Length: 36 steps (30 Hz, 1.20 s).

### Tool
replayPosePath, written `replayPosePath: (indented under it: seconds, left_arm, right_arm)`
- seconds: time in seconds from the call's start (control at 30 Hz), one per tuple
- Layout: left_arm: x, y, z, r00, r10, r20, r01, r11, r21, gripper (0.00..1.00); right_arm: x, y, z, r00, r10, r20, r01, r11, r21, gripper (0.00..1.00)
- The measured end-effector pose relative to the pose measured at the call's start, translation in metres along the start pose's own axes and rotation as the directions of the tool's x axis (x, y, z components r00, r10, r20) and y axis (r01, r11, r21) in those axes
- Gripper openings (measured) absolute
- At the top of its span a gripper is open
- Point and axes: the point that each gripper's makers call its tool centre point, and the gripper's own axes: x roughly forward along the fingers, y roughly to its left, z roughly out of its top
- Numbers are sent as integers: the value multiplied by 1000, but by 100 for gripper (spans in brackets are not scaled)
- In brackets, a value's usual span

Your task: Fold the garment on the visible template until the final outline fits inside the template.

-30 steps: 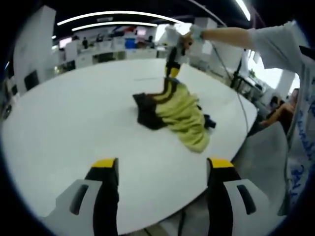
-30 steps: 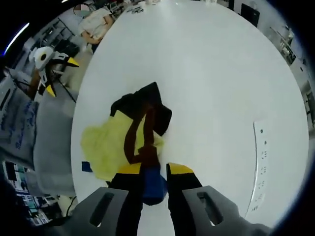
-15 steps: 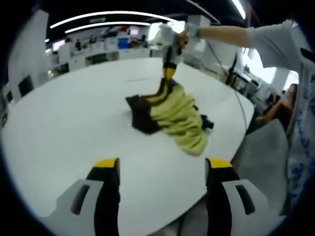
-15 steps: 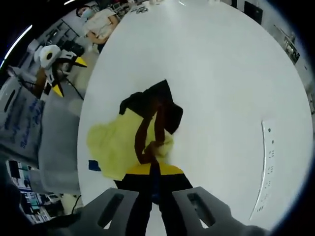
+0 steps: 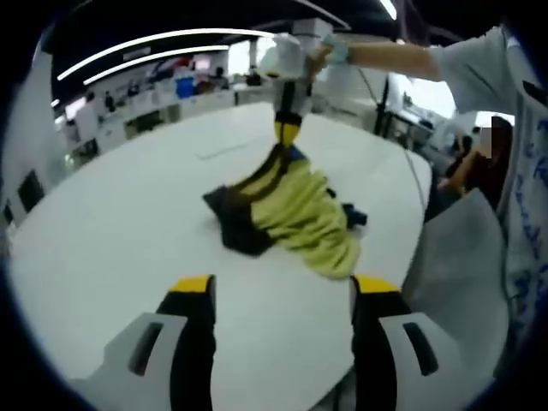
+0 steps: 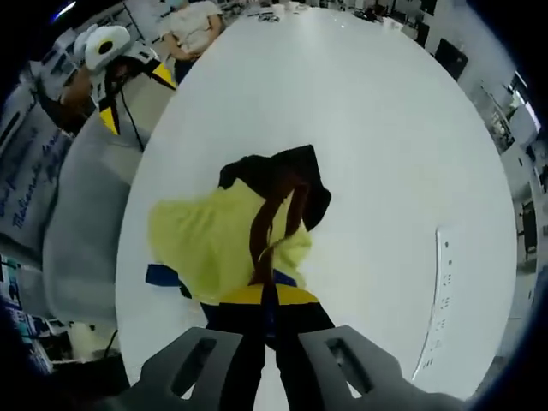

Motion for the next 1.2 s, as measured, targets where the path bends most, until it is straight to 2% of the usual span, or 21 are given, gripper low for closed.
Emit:
replayPosePath:
  seconds: [0.1, 0.2, 0.3, 0.4, 0.57, 0.8, 1.2]
  left_arm:
    - [5, -1, 6, 999, -32, 12, 31, 999, 10, 54]
    - [9, 2, 12, 999, -41, 9, 41, 998, 39, 52]
    - [11, 13, 19, 1000, 6, -10, -5, 991, 135, 51]
    - [14, 13, 31, 1000, -13, 10, 12, 990, 142, 48]
    - [21, 18, 39, 1000, -14, 6, 13, 981, 196, 44]
    - [31, 25, 44, 1000, -7, -9, 9, 970, 241, 38]
    - [58, 45, 65, 1000, 19, 9, -21, 952, 304, 35]
  right_arm:
    - [-2, 3, 1, 1000, -28, 9, 29, 999, -23, 2]
    - [-1, 4, 1, 996, -94, 10, 94, 995, -43, 2]
    - [0, 7, 0, 992, -121, 21, 122, 992, -37, 2]
    - [-1, 28, 1, 988, -152, 26, 153, 988, -33, 2]
    - [-5, 45, 4, 978, -202, 44, 203, 979, -18, 2]
    - [-9, 59, 4, 967, -242, 77, 243, 970, -5, 2]
    - [-17, 71, 5, 949, -284, 134, 282, 959, 28, 3]
